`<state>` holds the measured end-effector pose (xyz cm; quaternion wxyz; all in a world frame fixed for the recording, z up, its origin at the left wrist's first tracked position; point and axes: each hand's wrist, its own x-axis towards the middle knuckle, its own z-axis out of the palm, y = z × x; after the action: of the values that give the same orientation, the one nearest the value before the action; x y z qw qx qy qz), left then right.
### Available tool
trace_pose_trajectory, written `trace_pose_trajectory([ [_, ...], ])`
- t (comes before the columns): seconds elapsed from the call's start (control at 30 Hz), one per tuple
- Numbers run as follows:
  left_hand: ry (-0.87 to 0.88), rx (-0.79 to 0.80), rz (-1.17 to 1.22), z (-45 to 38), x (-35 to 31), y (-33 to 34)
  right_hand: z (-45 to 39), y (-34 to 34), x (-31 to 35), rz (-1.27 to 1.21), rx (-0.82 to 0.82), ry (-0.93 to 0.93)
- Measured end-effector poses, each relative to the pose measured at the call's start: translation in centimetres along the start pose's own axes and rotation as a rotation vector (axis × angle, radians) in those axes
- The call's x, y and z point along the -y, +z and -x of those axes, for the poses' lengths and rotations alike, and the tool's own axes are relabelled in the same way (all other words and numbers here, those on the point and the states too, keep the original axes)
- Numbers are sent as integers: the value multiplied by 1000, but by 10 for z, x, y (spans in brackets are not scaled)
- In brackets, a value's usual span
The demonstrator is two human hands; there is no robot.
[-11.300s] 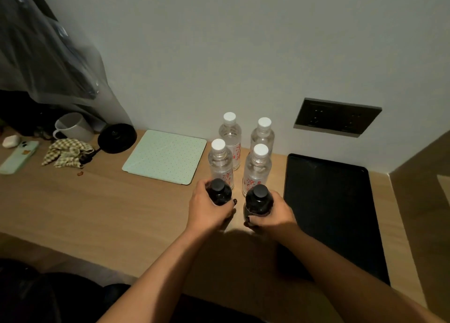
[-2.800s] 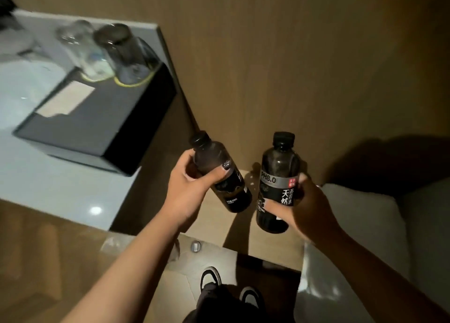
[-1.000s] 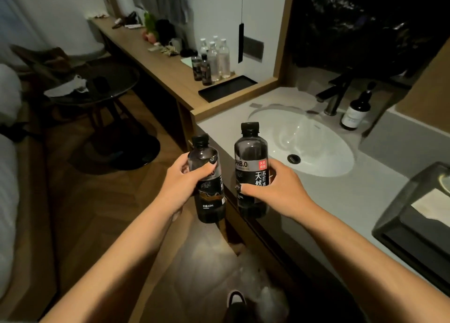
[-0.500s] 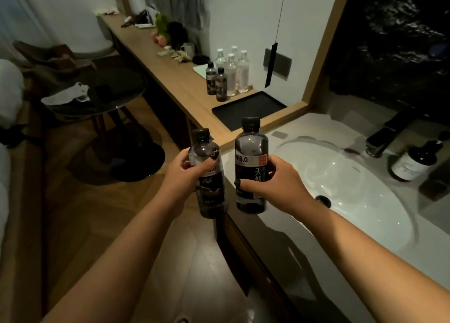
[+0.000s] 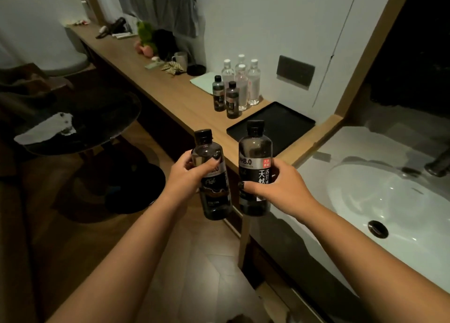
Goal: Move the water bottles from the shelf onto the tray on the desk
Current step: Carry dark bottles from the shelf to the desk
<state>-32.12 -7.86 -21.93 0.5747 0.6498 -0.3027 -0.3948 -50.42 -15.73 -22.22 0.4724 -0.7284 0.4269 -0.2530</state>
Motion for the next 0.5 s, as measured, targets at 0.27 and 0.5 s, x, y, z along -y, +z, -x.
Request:
trace_pose_trajectory([
  [0.27,-42,56,-7,-89,-9,-48,-69,48,21,-5,-31,57],
  [0.5,-57,117,-43,-177,-17,-60,-156,59,23,46,-66,91],
])
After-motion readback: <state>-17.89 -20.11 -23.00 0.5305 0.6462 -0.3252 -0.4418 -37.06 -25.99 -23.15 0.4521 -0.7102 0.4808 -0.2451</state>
